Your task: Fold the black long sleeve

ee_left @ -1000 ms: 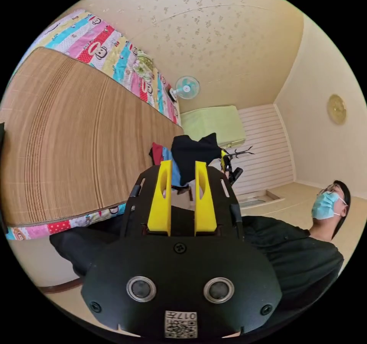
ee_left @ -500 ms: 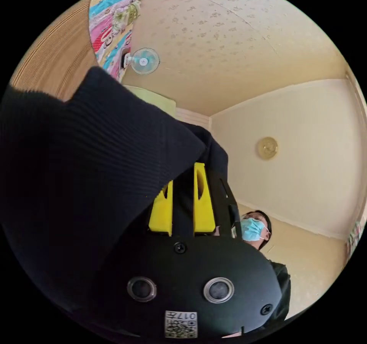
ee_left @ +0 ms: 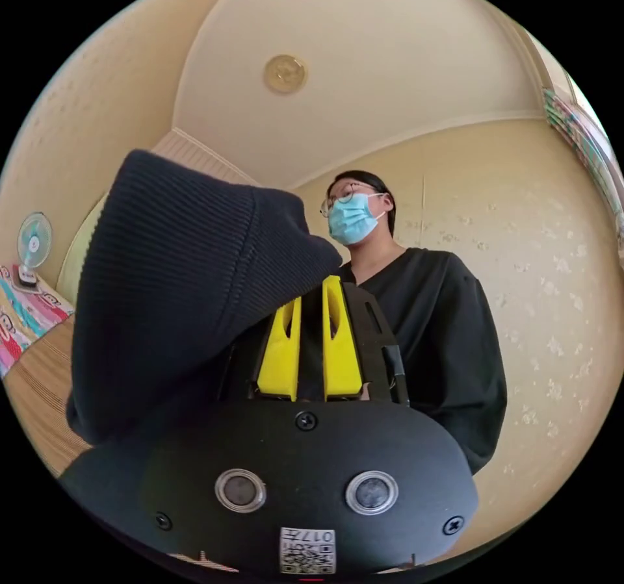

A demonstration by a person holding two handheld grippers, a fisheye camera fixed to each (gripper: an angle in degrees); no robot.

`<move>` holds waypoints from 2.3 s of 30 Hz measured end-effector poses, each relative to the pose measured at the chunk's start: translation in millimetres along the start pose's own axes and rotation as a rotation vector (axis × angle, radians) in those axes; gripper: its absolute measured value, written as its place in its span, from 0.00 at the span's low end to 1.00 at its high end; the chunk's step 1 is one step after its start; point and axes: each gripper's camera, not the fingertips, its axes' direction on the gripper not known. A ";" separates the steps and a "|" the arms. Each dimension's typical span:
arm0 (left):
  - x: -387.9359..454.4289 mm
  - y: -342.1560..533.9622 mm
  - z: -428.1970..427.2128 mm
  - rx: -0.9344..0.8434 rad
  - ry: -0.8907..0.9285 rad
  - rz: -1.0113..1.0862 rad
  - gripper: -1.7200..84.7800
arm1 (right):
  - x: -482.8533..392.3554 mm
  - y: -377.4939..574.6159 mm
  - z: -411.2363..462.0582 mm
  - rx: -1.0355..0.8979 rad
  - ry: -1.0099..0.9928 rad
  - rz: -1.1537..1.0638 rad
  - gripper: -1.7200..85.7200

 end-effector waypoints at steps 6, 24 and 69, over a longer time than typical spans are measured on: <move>-45.3 23.7 84.6 -0.049 0.227 -0.001 0.08 | 71.6 33.1 -56.4 0.425 -0.053 0.310 0.10; -161.4 44.0 210.2 -0.233 -0.123 -0.439 0.11 | 181.9 116.3 -54.1 0.744 -0.362 0.632 0.05; -45.0 -113.5 328.5 -0.028 -1.185 -0.099 0.01 | 223.8 103.7 58.2 0.155 0.131 0.502 0.08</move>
